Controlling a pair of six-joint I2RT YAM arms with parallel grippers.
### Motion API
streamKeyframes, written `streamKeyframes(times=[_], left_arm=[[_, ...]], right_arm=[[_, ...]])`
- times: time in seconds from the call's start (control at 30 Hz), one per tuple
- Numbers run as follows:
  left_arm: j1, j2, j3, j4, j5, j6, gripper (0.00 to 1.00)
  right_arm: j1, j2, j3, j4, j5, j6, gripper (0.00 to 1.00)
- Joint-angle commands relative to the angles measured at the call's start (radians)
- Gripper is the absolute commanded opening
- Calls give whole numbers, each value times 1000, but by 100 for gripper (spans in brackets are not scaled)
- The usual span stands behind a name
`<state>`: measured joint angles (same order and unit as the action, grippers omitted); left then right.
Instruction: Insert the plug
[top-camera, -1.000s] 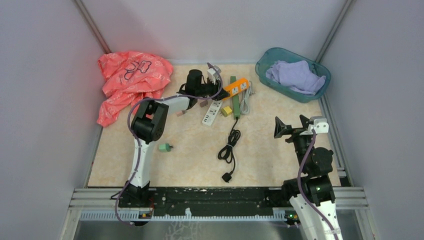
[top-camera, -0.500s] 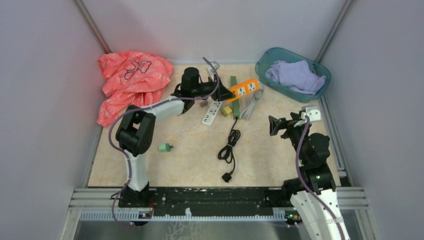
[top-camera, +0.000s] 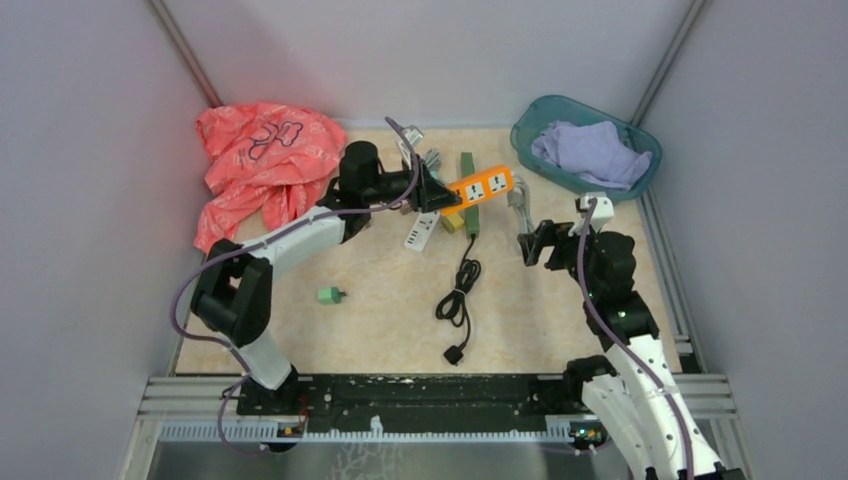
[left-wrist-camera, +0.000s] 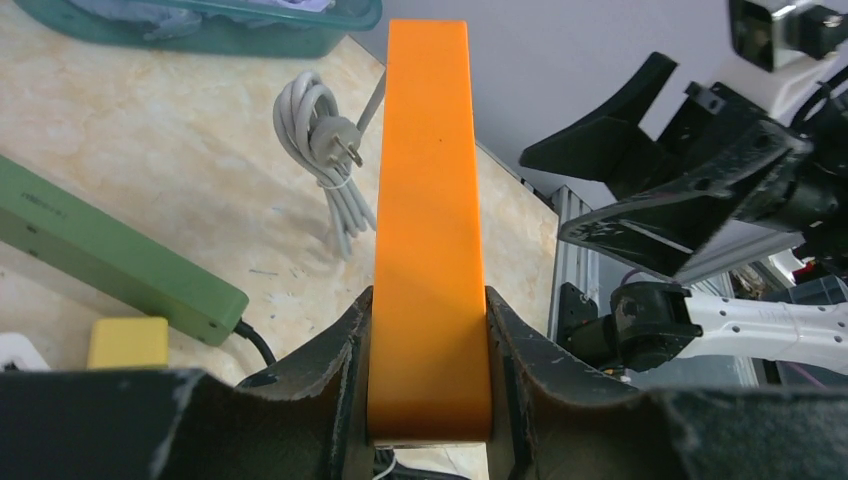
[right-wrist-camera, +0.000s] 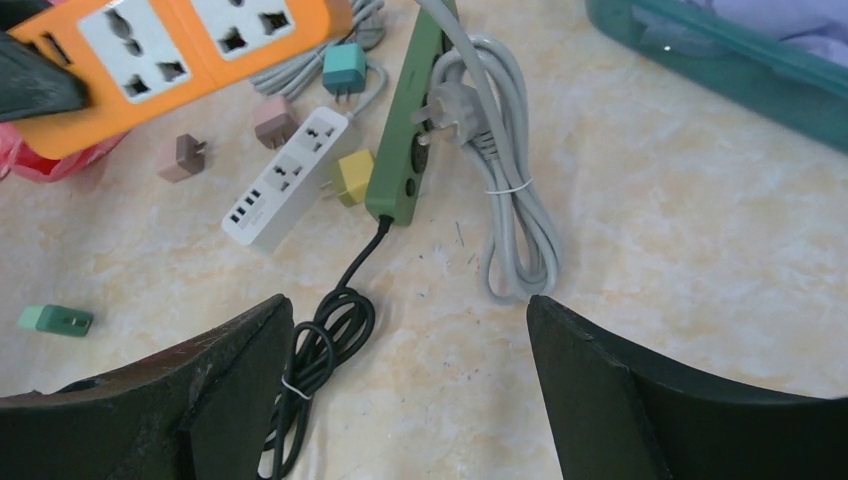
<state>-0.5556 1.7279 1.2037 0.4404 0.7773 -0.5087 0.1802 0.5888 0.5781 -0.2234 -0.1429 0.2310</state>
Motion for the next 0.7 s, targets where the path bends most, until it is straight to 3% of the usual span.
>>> streamKeyframes(times=[0.0, 0.17, 0.4, 0.67], left_arm=[[-6, -129, -31, 9, -48, -10, 0], [2, -228, -91, -25, -128, -7, 0], [54, -322, -92, -122, -210, 23, 0], [140, -412, -104, -146, -243, 26, 0]], right_arm=[[3, 49, 46, 76, -42, 49, 86], [90, 114, 37, 103, -16, 62, 85], [441, 230, -3, 225, 127, 84, 85], [698, 474, 18, 360, 131, 113, 85]])
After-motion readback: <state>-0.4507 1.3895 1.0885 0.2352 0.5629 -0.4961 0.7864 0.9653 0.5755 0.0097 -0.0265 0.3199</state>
